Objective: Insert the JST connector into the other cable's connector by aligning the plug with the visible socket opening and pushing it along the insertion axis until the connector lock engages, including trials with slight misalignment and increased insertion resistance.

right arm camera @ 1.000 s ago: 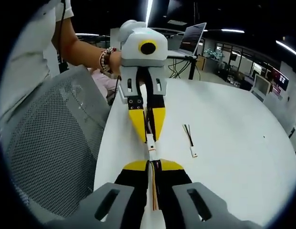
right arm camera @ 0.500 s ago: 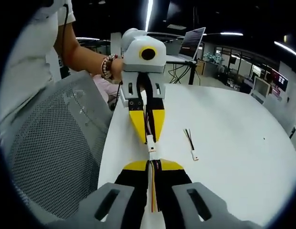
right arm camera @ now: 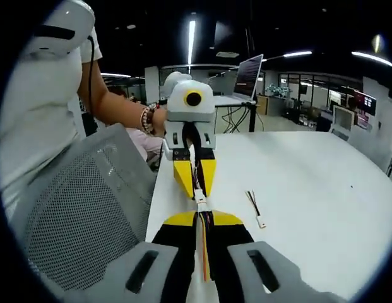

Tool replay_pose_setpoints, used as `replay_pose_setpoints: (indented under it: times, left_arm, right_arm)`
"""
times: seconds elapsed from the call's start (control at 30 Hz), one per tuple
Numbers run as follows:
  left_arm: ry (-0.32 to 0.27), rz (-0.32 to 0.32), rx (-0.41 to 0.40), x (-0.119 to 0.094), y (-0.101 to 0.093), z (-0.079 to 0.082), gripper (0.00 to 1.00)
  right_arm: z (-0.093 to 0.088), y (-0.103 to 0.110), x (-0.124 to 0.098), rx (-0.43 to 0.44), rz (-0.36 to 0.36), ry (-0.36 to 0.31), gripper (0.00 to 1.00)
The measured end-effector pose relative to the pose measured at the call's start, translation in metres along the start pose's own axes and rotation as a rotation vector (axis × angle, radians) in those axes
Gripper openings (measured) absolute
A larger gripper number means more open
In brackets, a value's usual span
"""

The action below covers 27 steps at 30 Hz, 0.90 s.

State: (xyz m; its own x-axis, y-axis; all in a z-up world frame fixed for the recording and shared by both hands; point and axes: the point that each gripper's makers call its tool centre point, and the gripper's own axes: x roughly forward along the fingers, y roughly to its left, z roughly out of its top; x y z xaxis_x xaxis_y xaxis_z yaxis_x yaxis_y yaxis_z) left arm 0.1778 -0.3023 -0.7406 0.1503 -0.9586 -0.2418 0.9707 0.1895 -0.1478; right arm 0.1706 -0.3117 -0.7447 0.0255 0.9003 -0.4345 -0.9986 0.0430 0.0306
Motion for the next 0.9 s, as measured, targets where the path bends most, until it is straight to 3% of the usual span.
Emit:
replay_pose_setpoints:
  times: [0.53, 0.9]
  left_arm:
    - [-0.041, -0.018, 0.007, 0.002, -0.004, 0.015, 0.0]
    - [-0.016, -0.028, 0.016, 0.006, 0.001, 0.009, 0.0]
  right_arm:
    - [0.011, -0.003, -0.005, -0.002, -0.001, -0.038, 0.03]
    - [0.006, -0.008, -0.004, 0.002, -0.008, -0.019, 0.03]
